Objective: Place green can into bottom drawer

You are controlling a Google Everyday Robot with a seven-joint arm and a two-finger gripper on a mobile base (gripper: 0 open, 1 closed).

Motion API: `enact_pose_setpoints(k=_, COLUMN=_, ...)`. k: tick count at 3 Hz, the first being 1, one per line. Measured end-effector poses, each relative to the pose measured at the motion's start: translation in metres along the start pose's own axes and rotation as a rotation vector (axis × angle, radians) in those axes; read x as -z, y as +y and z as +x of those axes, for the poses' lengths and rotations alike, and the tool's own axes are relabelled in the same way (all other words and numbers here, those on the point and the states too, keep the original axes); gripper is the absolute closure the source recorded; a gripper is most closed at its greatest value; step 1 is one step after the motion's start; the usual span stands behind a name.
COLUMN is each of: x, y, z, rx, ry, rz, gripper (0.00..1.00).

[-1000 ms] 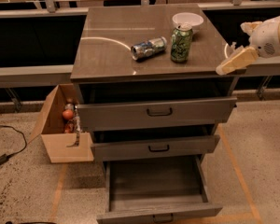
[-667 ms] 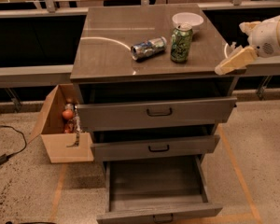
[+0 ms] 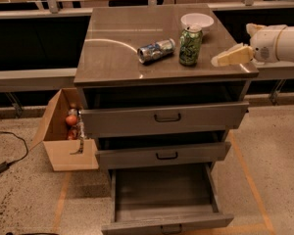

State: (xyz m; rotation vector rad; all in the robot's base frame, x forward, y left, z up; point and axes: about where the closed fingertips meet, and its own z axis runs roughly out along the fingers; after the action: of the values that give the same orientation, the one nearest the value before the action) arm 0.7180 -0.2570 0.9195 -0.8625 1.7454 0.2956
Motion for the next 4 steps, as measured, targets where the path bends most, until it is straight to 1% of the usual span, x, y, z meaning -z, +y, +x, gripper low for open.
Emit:
enact_pose_setpoints(k=1, x=-0.024, y=-0.004, z=-0.007, rx=-0.073, ry=-0.109, rz=0.004, gripper=0.00)
enact_pose_setpoints(k=2, x=-0.041, y=0.000, z=-0.022, rx=-0.087, ry=-0.198, rz=-0.036, gripper=0.00)
enact_pose_setpoints(k=3, x=-0.054, y=0.012, z=-0.035, rx=-0.066, ry=-0.245, rz=-0.085, gripper=0.00)
enact_pose_setpoints(k=4, x=-0.073, y=0.024, z=-0.041, rx=-0.059, ry=-0.264, rz=-0.124, gripper=0.00)
